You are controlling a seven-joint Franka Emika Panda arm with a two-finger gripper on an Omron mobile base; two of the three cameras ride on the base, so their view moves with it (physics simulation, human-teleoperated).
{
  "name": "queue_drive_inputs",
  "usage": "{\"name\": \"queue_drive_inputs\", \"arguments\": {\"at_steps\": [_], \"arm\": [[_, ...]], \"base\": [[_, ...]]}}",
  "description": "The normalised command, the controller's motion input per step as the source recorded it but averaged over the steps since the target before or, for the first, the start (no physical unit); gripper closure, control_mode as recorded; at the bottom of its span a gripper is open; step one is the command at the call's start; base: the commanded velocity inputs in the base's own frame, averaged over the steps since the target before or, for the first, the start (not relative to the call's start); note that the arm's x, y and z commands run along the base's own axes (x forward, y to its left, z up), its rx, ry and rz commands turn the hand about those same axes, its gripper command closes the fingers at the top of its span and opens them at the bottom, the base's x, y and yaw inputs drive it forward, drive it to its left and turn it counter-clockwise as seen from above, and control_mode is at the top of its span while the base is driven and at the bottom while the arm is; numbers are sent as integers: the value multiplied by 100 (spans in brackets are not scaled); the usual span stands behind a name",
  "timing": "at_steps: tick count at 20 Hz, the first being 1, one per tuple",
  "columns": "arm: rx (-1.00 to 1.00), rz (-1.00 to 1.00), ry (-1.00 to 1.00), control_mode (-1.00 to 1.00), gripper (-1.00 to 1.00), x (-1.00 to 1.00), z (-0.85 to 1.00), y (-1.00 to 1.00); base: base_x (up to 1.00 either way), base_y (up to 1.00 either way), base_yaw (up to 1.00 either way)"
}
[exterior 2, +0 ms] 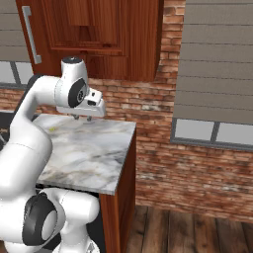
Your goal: Open the cabinet. Pick the sponge and place it next to the sink. Then close the cabinet.
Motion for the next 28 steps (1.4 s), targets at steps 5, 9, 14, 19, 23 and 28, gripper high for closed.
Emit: {"name": "queue_drive_inputs", "arguments": {"at_steps": [5,9,14,19,23,28], "arm": [[0,1,1,-100,-100,-1,0,0],[0,1,-9,-100,-100,-29,2,16],[0,0,-20,-100,-100,-17,10,42],[0,0,-20,-100,-100,-6,19,41],[0,0,-18,-100,-100,-5,20,37],[0,0,-15,-100,-100,-9,22,24]], "base": [[0,0,0],[0,0,0],[0,0,0],[0,0,0],[0,0,0],[0,0,0]]}}
